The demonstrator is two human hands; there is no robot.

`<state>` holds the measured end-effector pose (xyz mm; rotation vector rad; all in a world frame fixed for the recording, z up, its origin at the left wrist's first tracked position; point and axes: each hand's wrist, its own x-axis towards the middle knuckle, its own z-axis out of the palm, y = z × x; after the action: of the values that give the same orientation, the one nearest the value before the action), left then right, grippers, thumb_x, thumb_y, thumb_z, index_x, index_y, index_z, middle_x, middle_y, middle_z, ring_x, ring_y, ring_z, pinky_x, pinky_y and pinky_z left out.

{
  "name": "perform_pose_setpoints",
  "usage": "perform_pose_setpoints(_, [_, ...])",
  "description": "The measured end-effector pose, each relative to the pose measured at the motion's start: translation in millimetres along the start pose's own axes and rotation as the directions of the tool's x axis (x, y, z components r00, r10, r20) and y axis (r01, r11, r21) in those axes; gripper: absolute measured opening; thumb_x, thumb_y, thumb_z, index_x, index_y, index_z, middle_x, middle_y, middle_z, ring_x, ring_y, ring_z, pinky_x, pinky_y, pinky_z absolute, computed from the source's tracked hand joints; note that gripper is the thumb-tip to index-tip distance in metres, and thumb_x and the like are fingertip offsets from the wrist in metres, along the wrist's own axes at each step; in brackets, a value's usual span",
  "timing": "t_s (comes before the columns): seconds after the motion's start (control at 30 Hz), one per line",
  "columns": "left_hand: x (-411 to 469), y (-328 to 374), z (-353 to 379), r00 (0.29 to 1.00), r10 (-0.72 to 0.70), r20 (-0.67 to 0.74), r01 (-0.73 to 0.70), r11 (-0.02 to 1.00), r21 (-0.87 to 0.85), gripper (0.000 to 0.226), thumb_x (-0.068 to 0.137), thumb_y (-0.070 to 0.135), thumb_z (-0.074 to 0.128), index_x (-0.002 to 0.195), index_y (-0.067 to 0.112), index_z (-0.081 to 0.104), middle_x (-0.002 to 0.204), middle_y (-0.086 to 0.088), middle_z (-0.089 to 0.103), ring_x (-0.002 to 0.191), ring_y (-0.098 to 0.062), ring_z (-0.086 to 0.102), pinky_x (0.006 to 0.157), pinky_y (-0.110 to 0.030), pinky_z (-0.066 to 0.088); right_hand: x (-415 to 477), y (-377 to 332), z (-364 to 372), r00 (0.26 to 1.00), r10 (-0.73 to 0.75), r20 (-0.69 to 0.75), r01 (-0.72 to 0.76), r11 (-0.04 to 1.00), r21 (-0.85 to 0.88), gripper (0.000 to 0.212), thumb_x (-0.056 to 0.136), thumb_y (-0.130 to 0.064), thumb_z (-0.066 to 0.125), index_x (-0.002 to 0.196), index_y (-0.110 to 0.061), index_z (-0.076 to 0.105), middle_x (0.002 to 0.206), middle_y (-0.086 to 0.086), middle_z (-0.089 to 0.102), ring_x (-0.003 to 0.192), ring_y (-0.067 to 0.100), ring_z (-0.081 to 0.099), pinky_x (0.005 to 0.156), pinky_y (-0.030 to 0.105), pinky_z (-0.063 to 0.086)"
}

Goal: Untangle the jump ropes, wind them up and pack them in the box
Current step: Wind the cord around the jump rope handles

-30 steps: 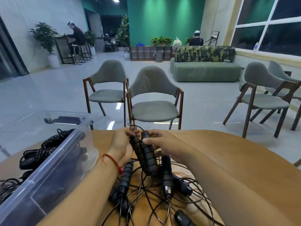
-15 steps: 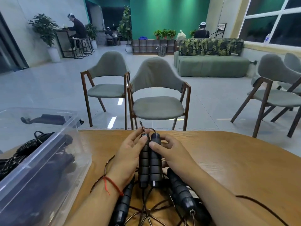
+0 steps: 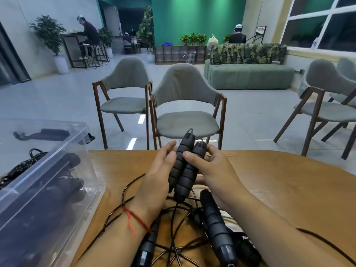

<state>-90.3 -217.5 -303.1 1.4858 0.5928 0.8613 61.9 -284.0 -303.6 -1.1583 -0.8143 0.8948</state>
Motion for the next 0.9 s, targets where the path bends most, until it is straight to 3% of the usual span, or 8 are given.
perform_pose_setpoints(0.1, [-5,4,1,0.984,0.162,0.079,-0.178,0.944,0.277,0.054,0.095,0.043,0.06,0.147,0.048,0.045,0.133,0.028,0.059,0.126,0.004,0.057,0.098,-0.016,0.052,3,-2,-3,0.99,-0.066,-0.121,0.071,0.997,0.044,0.041,0.094,-0.023,0.082,0.129,-0.017,0.062,0.113,0.01,0.078,0.106,0.028,0.078,0.082,0.055,0.065])
perform_pose_setpoints(0.23, [-3,-2,6,0.951,0.262,0.165,-0.307,0.735,0.604,0.089,0.087,0.031,0.082,0.156,0.045,0.029,0.145,0.024,0.044,0.133,0.003,0.049,0.103,-0.015,0.047,5,2,-3,0.979,-0.09,-0.185,0.116,0.984,0.132,0.038,0.093,-0.021,0.082,0.124,-0.013,0.062,0.11,0.013,0.078,0.106,0.031,0.077,0.08,0.049,0.064])
perform_pose_setpoints(0.33, [2,-7,3,0.924,0.362,0.125,-0.349,0.661,0.664,0.083,0.087,0.03,0.084,0.153,0.041,0.035,0.137,0.019,0.049,0.122,0.004,0.052,0.096,-0.006,0.045,5,8,-3,0.984,-0.099,-0.151,0.122,0.981,0.151,0.045,0.09,-0.025,0.085,0.127,-0.012,0.063,0.116,0.015,0.076,0.112,0.034,0.075,0.085,0.053,0.063])
perform_pose_setpoints(0.43, [1,-7,-1,0.909,0.391,0.142,-0.373,0.613,0.697,0.079,0.085,0.026,0.084,0.15,0.039,0.041,0.131,0.016,0.051,0.116,0.001,0.054,0.093,-0.01,0.05,6,12,-4,0.983,-0.083,-0.162,0.107,0.984,0.14,0.05,0.087,-0.036,0.084,0.128,-0.015,0.065,0.121,0.013,0.074,0.116,0.031,0.073,0.087,0.057,0.063])
perform_pose_setpoints(0.53, [0,-5,0,0.908,0.388,0.156,-0.376,0.596,0.709,0.077,0.083,0.025,0.086,0.146,0.04,0.044,0.127,0.017,0.051,0.113,-0.001,0.056,0.09,-0.015,0.053,5,13,-5,0.973,-0.055,-0.224,0.087,0.987,0.137,0.051,0.088,-0.047,0.084,0.126,-0.018,0.069,0.121,0.013,0.073,0.115,0.031,0.073,0.082,0.054,0.065])
perform_pose_setpoints(0.73, [-1,-5,-1,0.923,0.364,0.125,-0.337,0.604,0.722,0.07,0.081,0.029,0.088,0.138,0.041,0.048,0.12,0.018,0.053,0.106,0.001,0.057,0.079,-0.008,0.051,1,8,-4,0.961,-0.087,-0.264,0.112,0.99,0.081,0.053,0.083,-0.051,0.08,0.119,-0.014,0.072,0.11,0.009,0.078,0.107,0.027,0.077,0.077,0.047,0.065])
perform_pose_setpoints(0.83, [-2,-4,-2,0.929,0.352,0.115,-0.319,0.604,0.73,0.068,0.081,0.029,0.087,0.135,0.042,0.048,0.118,0.019,0.053,0.104,-0.003,0.058,0.081,-0.017,0.055,-1,7,-2,0.958,-0.084,-0.275,0.105,0.992,0.063,0.054,0.081,-0.052,0.082,0.118,-0.014,0.072,0.109,0.01,0.078,0.106,0.028,0.077,0.078,0.048,0.066])
perform_pose_setpoints(0.9, [-3,-3,-1,0.922,0.371,0.112,-0.308,0.526,0.793,0.07,0.079,0.028,0.086,0.137,0.04,0.048,0.116,0.021,0.052,0.104,-0.005,0.055,0.086,-0.029,0.057,-1,6,-1,0.956,-0.086,-0.281,0.108,0.992,0.062,0.047,0.083,-0.047,0.084,0.116,-0.015,0.074,0.109,0.01,0.078,0.106,0.028,0.077,0.078,0.048,0.066])
